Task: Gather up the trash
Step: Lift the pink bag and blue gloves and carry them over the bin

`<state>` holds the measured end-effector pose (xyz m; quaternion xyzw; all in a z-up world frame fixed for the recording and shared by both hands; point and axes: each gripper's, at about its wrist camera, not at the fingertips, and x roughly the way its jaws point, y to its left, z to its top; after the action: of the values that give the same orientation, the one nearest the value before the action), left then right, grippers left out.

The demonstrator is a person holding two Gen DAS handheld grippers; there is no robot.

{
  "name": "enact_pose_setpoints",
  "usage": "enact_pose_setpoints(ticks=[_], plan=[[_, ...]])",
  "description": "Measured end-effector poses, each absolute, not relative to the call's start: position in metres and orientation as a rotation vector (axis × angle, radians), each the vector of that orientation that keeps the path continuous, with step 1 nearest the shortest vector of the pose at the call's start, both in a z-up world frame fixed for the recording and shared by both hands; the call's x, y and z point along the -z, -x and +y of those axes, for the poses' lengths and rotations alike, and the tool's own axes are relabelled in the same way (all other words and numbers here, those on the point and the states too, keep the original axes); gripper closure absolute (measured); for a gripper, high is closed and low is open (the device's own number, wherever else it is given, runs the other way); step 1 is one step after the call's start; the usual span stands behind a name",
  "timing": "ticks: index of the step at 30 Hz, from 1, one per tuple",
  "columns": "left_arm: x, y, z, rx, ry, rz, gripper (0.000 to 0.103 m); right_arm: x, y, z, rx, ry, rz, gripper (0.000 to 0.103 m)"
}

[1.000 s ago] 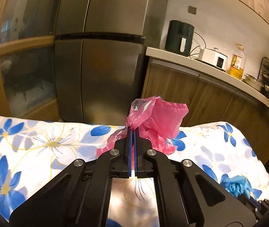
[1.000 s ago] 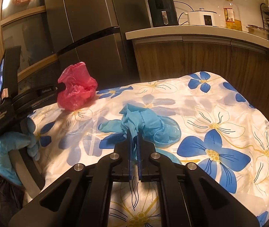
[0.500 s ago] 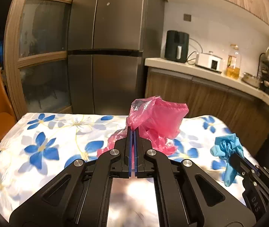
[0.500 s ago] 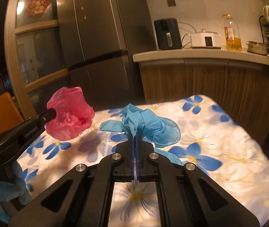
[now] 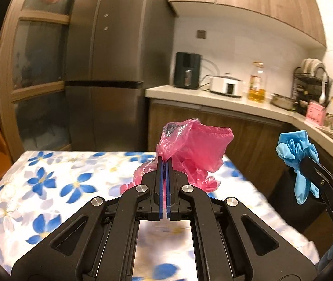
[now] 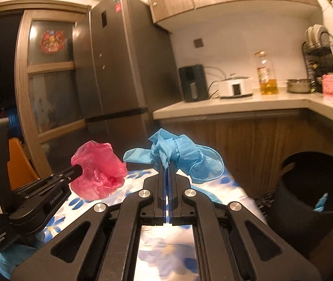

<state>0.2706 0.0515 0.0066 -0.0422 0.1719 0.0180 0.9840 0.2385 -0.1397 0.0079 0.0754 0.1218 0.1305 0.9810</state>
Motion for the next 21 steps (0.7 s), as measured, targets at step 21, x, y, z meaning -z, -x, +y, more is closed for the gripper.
enact_pose_setpoints(ticks=[21], plan=[[-0.022, -0.317, -0.177, 0.327, 0.059, 0.314, 0.102, -0.023, -0.23, -0.33, 0.075, -0.19, 0.134, 0.101]])
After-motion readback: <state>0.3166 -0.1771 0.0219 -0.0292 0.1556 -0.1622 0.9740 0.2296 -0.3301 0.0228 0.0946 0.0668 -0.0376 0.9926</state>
